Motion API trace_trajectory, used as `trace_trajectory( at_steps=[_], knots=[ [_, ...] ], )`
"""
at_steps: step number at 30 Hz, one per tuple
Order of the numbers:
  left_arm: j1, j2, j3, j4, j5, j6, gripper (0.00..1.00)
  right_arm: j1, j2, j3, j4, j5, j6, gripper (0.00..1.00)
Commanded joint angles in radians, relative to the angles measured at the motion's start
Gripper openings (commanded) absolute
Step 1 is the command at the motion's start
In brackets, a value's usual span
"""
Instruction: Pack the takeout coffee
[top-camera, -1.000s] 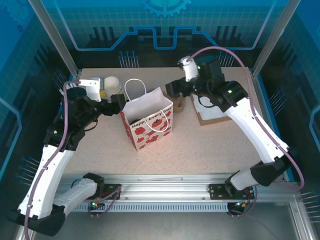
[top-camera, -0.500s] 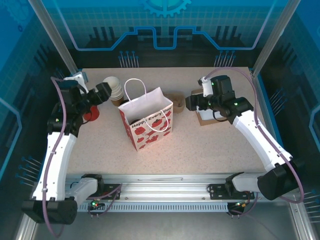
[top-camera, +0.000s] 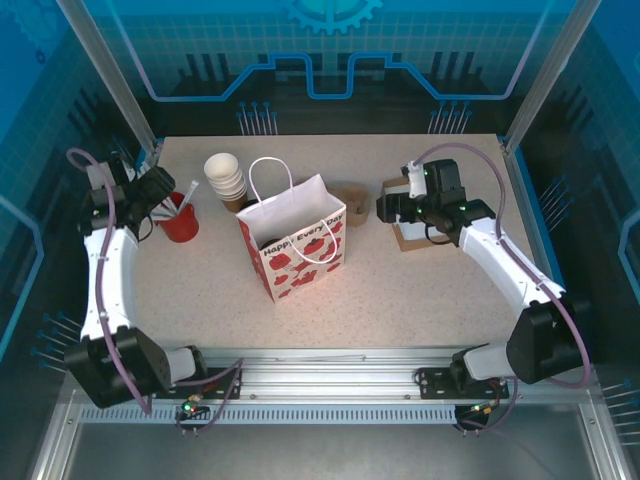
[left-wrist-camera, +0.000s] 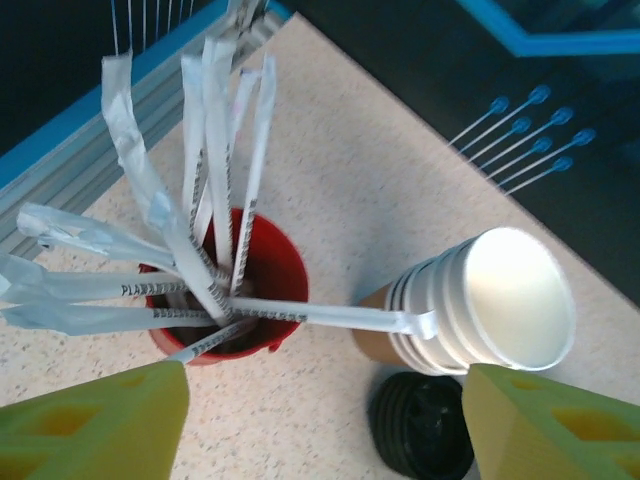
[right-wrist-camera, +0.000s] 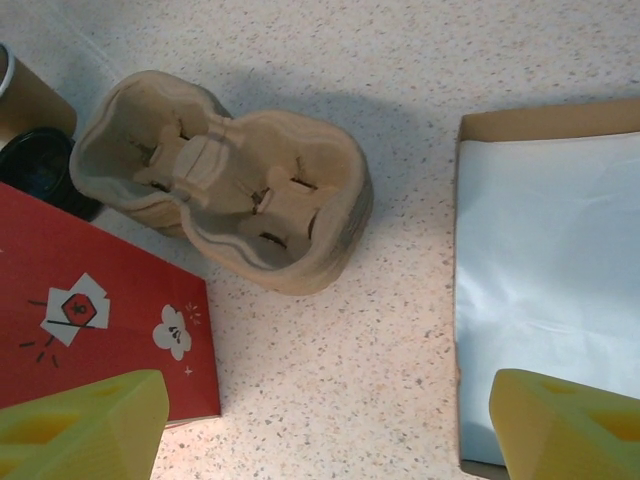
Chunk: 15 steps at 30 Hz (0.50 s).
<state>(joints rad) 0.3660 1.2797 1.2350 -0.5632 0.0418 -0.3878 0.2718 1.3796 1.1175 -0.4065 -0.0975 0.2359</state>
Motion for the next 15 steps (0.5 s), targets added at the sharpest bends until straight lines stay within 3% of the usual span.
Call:
trace_trajectory(
  at_steps=[1,9,15],
  knots=[
    [-0.025,0.083,0.091,-0.076,0.024,0.049,0.71,0.015,-0.019,-0.027,0.086,-0.04,0.017,0.85],
    [-0.159,0.203,0.177,-0.111,-0.088,0.186,0.75,0.011,-0.002,-0.031,0.094,-0.067,0.016,0.85],
    [-0.225,0.313,0.273,-0.165,-0.241,0.24,0.76,0.011,0.009,-0.025,0.097,-0.087,0.02,0.85]
  ],
)
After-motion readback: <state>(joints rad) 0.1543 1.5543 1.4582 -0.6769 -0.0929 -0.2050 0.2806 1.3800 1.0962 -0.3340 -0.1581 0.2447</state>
